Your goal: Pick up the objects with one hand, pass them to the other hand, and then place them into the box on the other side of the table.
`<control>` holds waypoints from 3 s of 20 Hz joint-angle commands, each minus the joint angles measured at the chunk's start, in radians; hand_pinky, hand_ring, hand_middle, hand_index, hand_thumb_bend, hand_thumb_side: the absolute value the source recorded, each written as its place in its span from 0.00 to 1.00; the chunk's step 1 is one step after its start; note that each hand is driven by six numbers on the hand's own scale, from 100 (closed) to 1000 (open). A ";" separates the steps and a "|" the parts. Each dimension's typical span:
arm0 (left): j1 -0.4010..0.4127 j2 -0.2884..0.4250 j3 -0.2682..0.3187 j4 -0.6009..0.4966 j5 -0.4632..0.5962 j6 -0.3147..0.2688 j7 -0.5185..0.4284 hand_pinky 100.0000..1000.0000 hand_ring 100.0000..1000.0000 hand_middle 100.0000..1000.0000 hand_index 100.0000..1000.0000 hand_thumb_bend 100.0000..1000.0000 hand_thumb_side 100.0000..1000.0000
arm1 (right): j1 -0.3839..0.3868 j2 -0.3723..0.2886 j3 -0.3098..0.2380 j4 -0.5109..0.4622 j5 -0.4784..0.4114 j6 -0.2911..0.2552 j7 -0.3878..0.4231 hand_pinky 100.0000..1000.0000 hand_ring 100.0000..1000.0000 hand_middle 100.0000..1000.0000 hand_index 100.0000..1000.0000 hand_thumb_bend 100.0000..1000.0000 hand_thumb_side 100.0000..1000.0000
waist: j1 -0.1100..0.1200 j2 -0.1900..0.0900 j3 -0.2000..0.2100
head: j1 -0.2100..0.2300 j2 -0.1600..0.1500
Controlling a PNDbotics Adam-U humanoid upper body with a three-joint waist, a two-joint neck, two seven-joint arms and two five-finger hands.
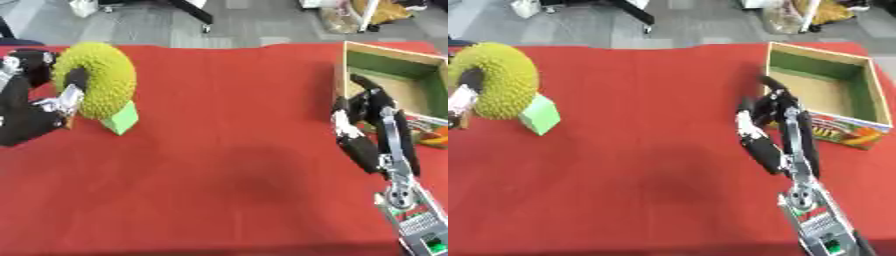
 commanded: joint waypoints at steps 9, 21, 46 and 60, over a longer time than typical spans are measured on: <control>-0.064 -0.051 -0.093 -0.022 0.166 0.029 -0.078 0.67 0.39 0.33 0.43 0.00 0.33 | -0.178 -0.023 0.112 -0.051 0.093 0.000 0.187 0.24 0.35 0.30 0.89 0.00 0.41 | -0.012 -0.030 0.011 | -0.013 -0.001; -0.151 -0.008 -0.177 -0.022 0.246 0.015 -0.188 0.68 0.39 0.33 0.43 0.00 0.32 | -0.289 -0.042 0.184 -0.051 -0.053 -0.020 0.276 0.20 0.32 0.26 0.89 0.00 0.44 | -0.014 -0.029 0.021 | -0.015 -0.001; -0.213 -0.035 -0.200 -0.022 0.228 0.064 -0.190 0.68 0.39 0.33 0.44 0.00 0.31 | -0.331 -0.029 0.271 -0.051 -0.257 0.038 0.473 0.18 0.31 0.22 0.78 0.00 0.50 | -0.020 -0.023 0.017 | -0.008 -0.001; -0.219 -0.038 -0.213 -0.022 0.247 0.046 -0.227 0.68 0.40 0.33 0.44 0.00 0.31 | -0.335 -0.021 0.281 -0.051 -0.246 0.227 0.201 0.16 0.29 0.27 0.29 0.00 0.30 | -0.019 -0.022 0.017 | -0.014 -0.001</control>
